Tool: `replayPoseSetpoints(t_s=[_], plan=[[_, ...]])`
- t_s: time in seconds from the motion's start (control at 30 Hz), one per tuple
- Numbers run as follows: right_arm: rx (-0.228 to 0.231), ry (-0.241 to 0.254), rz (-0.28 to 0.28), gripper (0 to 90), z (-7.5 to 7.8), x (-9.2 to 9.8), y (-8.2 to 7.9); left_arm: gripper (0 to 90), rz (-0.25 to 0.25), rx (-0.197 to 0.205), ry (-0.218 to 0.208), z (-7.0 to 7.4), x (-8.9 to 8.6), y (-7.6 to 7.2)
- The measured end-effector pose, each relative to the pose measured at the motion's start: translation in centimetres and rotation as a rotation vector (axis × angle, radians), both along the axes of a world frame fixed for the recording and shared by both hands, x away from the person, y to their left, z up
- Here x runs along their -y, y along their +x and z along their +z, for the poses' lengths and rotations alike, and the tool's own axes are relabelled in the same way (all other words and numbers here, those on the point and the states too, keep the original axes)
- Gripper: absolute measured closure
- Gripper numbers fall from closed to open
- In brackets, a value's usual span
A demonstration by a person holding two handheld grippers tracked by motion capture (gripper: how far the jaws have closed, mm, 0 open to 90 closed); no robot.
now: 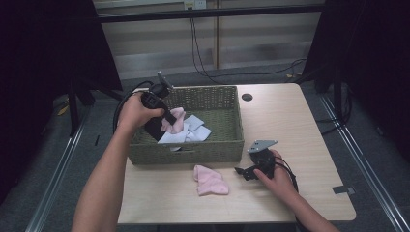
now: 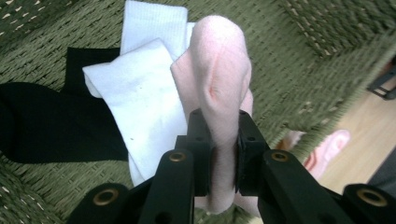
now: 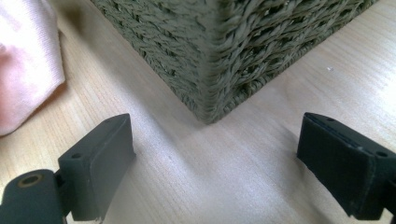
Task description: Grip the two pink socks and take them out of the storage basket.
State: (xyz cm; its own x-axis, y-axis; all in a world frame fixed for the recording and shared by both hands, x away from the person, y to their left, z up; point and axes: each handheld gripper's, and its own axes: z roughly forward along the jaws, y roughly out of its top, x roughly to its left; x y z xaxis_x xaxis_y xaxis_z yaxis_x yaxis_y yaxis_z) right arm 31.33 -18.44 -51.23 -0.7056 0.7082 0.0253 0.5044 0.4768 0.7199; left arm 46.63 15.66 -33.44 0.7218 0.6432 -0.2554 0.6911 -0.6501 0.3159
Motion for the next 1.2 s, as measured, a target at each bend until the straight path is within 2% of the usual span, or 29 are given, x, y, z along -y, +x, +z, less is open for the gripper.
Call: replayPoseSetpoints(t_s=[0.33,0.5,0.8,1.0,1.07,1.2], plan=[[0.000,0.000,0.000,10.1,0.0,0.0,0.0,79.2,-0.029,-0.018,-0.043,1.7,0.5,-1.3],[0.000,-0.002,0.000,10.1,0.0,0.0,0.0,79.1,-0.025,-0.015,-0.049,2.4,0.5,-1.9],[0.000,-0.002,0.000,10.1,0.0,0.0,0.0,79.2,-0.102,0.002,-0.057,4.0,2.0,-3.8],[0.000,-0.002,0.000,10.1,0.0,0.0,0.0,79.2,-0.167,0.017,-0.056,4.5,3.3,-5.3],[0.000,-0.003,0.001,10.1,0.0,0.0,0.0,79.2,-0.175,0.020,-0.066,4.5,3.7,-5.8],[0.001,-0.003,0.001,10.1,0.0,0.0,0.0,79.6,-0.194,0.025,-0.060,4.4,4.2,-6.5]])
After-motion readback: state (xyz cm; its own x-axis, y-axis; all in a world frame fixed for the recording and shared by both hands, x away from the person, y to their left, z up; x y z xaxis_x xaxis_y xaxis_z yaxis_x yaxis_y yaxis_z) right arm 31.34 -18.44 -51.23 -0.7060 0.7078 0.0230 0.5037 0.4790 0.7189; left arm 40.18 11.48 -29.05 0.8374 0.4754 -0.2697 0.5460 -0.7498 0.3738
